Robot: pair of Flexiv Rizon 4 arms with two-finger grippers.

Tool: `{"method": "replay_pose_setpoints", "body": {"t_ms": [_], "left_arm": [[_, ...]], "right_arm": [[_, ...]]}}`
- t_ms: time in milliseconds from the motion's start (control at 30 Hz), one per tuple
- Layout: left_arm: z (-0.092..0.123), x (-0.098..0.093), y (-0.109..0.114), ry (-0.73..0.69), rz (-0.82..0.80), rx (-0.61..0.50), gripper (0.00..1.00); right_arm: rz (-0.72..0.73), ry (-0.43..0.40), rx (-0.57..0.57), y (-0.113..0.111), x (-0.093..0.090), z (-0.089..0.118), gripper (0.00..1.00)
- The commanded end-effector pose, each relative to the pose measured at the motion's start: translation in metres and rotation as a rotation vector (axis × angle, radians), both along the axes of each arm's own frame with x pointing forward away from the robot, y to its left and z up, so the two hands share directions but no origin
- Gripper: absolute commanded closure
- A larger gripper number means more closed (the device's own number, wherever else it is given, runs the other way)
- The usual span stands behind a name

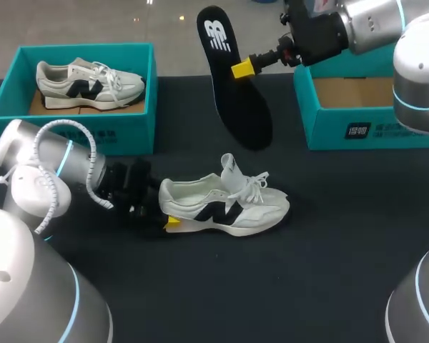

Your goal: Take the shoe out of the shoebox, open the shoe tongue, remove and reinsert the insole, then place the shoe into the shoebox

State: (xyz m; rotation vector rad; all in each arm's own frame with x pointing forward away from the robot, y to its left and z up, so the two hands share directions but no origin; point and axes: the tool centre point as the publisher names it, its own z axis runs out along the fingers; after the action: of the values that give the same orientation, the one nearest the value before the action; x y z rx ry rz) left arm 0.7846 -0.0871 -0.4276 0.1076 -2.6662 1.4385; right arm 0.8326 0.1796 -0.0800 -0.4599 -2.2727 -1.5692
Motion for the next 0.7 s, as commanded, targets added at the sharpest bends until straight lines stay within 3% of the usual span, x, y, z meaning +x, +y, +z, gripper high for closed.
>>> {"method": "replay_pose_setpoints", "body": {"t_ms": [33,700], "left_arm": [[-0.002,0.001,0.0,0.001,0.0,0.003,1.0],[-0.002,0.001,0.0,0.001,0.0,0.003,1.0]], "right_arm": [[-0.063,-0.009,-0.004,-0.016,-0.019,0.007,1.0],[-0.201,0.006,0.029,-0.059,-0.058,0.014,1.0]]}}
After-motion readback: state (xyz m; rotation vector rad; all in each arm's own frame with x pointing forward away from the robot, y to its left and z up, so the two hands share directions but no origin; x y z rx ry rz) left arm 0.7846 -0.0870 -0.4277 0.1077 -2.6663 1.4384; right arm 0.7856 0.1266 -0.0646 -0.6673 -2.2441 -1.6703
